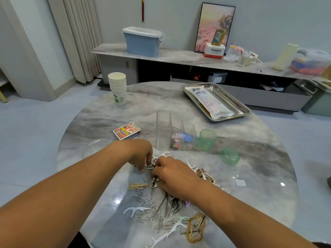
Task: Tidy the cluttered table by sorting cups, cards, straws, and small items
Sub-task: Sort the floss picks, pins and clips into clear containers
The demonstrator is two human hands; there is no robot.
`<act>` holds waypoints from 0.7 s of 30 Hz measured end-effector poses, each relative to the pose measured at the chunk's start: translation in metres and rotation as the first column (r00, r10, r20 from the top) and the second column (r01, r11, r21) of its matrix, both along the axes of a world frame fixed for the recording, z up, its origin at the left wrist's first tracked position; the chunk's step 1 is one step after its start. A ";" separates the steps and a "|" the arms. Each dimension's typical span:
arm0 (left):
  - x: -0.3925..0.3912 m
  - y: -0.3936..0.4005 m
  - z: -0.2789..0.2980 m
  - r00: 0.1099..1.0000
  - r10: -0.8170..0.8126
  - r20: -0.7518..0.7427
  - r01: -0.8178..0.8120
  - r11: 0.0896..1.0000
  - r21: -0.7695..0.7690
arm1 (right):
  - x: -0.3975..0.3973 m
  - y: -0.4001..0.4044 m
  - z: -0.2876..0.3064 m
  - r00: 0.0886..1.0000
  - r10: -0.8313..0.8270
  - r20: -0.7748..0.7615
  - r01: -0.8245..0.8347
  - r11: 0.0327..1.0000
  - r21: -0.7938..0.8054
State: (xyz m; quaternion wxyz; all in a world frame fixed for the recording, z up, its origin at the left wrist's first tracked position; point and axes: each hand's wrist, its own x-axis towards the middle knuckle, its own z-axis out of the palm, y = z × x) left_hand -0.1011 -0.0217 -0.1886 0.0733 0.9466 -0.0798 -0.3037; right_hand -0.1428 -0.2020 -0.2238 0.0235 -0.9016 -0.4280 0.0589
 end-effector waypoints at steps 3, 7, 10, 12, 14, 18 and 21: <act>-0.002 -0.006 -0.012 0.995 -0.071 0.068 0.068 0.996 0.055 | 0.004 0.001 0.003 0.999 0.005 0.050 -0.003 0.999 -0.044; -0.001 -0.011 -0.017 0.986 -0.106 0.131 0.098 0.993 0.061 | 0.012 -0.003 0.015 0.999 -0.029 -0.041 0.028 0.999 -0.042; 0.000 -0.009 -0.018 0.982 -0.096 0.163 0.088 0.995 0.056 | 0.020 -0.013 0.025 0.949 -0.138 -0.284 0.169 0.982 0.085; 0.001 -0.007 -0.019 0.981 -0.092 0.173 0.086 0.995 0.043 | 0.026 -0.024 0.039 0.829 -0.180 -0.529 0.339 0.915 0.219; 0.002 -0.006 -0.019 0.983 -0.089 0.162 0.085 0.996 0.026 | 0.033 -0.032 0.056 0.707 -0.129 -0.696 0.484 0.805 0.342; 0.003 -0.008 -0.016 0.991 -0.078 0.105 0.085 0.995 -0.058 | 0.051 -0.047 0.080 0.625 -0.047 -0.779 0.588 0.685 0.430; 0.003 -0.005 -0.017 0.997 -0.065 0.042 0.070 0.990 -0.124 | 0.057 -0.049 0.084 0.573 -0.008 -0.819 0.634 0.638 0.437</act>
